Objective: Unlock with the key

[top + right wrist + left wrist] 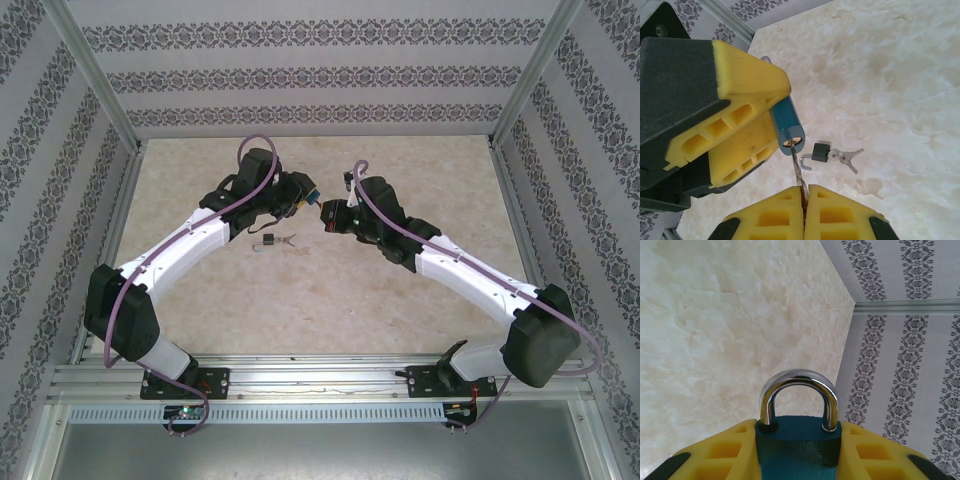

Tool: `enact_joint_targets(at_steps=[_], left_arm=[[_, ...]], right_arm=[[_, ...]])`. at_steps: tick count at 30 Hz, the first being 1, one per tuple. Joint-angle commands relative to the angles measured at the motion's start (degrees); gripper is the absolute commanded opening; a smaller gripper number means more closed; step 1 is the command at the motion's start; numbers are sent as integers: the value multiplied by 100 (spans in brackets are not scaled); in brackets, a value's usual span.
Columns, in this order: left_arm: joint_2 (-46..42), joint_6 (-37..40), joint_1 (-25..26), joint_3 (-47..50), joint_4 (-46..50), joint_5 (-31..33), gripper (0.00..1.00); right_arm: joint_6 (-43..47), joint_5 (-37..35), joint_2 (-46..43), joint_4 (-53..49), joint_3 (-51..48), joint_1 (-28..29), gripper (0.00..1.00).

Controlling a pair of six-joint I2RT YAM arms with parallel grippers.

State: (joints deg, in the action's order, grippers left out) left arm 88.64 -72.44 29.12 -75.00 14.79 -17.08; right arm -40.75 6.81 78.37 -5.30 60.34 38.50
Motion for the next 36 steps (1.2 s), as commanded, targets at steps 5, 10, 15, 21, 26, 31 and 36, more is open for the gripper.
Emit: enact_joint_targets(at_steps=[5, 10, 15, 21, 26, 31, 36], left_arm=[[-246, 114, -76, -32, 124, -111, 34], [-237, 78, -82, 3, 62, -159, 34], [-253, 63, -82, 12, 42, -201, 34], [-284, 31, -80, 56, 3, -232, 34], [-289, -7, -82, 89, -61, -264, 34], [-303, -25, -82, 93, -98, -280, 34], [-304, -33, -82, 99, -108, -302, 34]], right_arm=[[-64, 93, -596, 579, -818, 79, 0], [-126, 93, -861, 745, -1078, 106, 0], [-47, -26, -877, 977, -1048, 169, 0], [6, -73, -644, 1081, -818, 168, 0], [-47, -136, -509, 1080, -765, 140, 0], [-86, -145, -487, 1230, -797, 113, 0], [-143, -81, -448, 1312, -787, 70, 0]])
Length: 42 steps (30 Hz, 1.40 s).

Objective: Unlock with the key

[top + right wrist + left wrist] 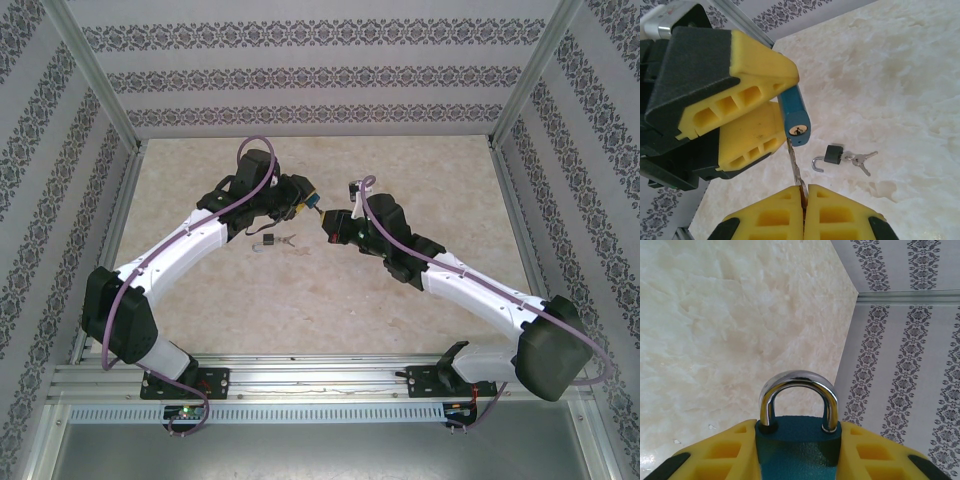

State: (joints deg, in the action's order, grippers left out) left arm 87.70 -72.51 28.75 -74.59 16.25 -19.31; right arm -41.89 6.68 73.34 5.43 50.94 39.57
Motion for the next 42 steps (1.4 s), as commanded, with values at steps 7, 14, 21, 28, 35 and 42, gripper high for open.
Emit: enact_joint_targets(at_steps=[7, 14, 21, 28, 35, 42], left_arm=[[-227, -36, -45, 69, -272, -64, 34], [-220, -47, -45, 76, -289, -75, 33], [-227, -62, -45, 76, -315, -83, 33], [-238, -62, -45, 63, -315, -82, 33], [-229, -66, -45, 84, -318, -70, 33], [-210, -86, -45, 76, -359, -90, 33]], right_arm=[[-91, -79, 118, 229, 163, -88, 0], [-153, -107, 97, 292, 83, -123, 0], [-192, -53, 188, 343, 83, -136, 0], [-198, -15, 247, 377, 68, -158, 0], [-210, 139, 223, 536, 70, -145, 0], [-269, 229, 258, 559, 66, -147, 0]])
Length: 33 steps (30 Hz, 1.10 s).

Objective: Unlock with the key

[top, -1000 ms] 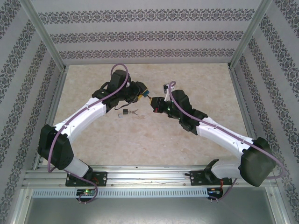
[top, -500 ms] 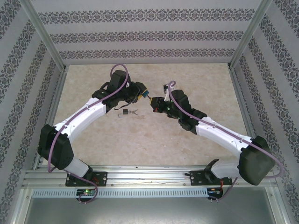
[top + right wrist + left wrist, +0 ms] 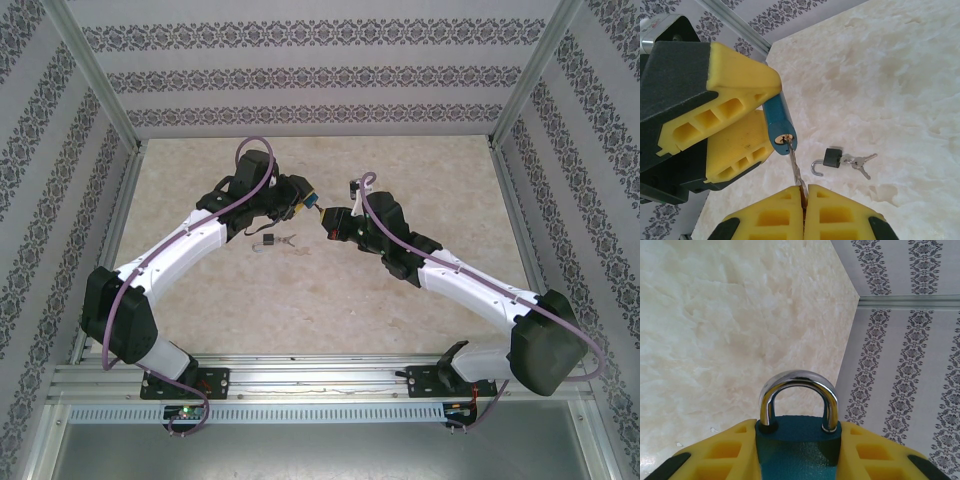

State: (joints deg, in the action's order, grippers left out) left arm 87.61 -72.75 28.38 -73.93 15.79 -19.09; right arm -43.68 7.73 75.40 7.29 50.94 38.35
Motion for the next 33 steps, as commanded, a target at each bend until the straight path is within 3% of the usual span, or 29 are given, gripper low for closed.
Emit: enact_joint_targets(at_steps=[1, 13, 19, 26, 31, 33], left_arm=[[-200, -59, -7, -4, -305, -112, 33], [-218, -124, -4, 45, -421, -225, 33], [-185, -115, 9, 28, -485, -332, 31], [-100, -88, 55, -31, -461, -410, 31], [-65, -56, 53, -50, -418, -420, 31], [-58, -58, 53, -56, -419, -420, 31]], right_arm=[[-89, 126, 77, 399, 57, -21, 0], [-150, 25, 215, 574, 49, -82, 0], [-454, 228, 354, 1446, -125, -185, 0], [-202, 386, 487, 1523, 153, -153, 0], [-658, 595, 527, 1651, 252, -214, 0], [-410, 387, 469, 1252, 454, -103, 0]])
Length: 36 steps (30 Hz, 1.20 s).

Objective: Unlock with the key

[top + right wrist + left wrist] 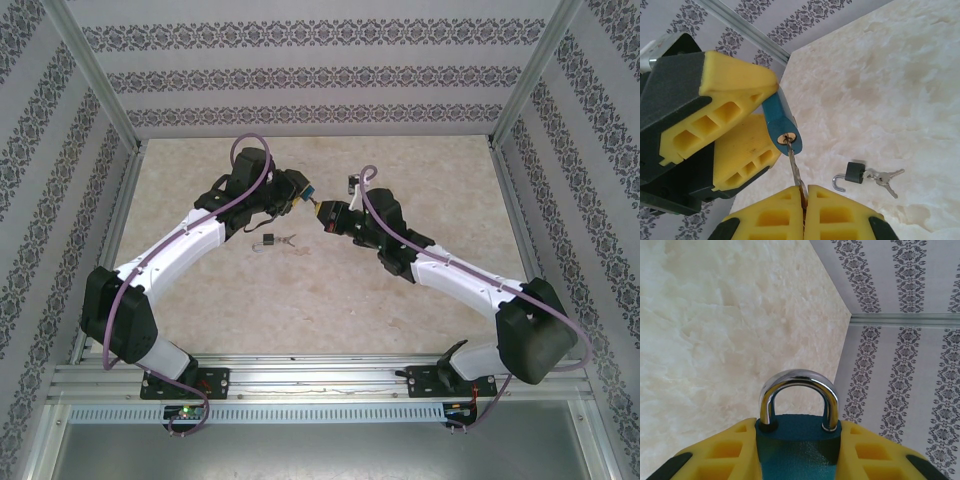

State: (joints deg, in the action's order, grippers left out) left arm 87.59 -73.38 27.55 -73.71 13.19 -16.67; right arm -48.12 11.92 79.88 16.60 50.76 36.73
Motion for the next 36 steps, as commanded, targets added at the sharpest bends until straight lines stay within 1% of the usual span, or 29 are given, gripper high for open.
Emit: enact_joint_targets(at_steps=[1, 4, 6, 8, 16, 19, 21, 23, 27, 31, 34, 36], left_arm=[[-54, 11, 138, -69, -157, -663, 31], [-38, 33, 145, -76, -122, -659, 31], [-27, 25, 145, -64, -151, -672, 30], [-13, 13, 145, -57, -175, -688, 30], [-13, -9, 152, -47, -217, -708, 30], [-14, -9, 154, -56, -227, -718, 30], [-48, -20, 154, -29, -236, -676, 30], [-52, -9, 154, -38, -214, -665, 30], [-52, -14, 154, -12, -215, -663, 30], [-42, -21, 163, -9, -230, -669, 30], [-40, -14, 176, -36, -212, -665, 30], [-32, -4, 172, -54, -179, -658, 30]], right_arm=[[224, -205, -18, 102, 548, 143, 0], [628, -508, -17, -571, 844, 278, 0], [788, -643, -16, -707, 932, 365, 0], [1089, -934, -2, -1022, 1110, 539, 0], [1238, -981, 117, -1216, 1373, 540, 0], [1006, -712, 208, -1104, 1361, 441, 0], [379, -150, 276, -519, 1137, 220, 0], [229, -58, 278, -269, 1053, 214, 0], [124, -151, 170, -141, 1011, 262, 0], [512, -347, 134, -431, 1172, 376, 0], [1113, -786, 129, -757, 1311, 600, 0], [1366, -913, 138, -843, 1334, 679, 0]])
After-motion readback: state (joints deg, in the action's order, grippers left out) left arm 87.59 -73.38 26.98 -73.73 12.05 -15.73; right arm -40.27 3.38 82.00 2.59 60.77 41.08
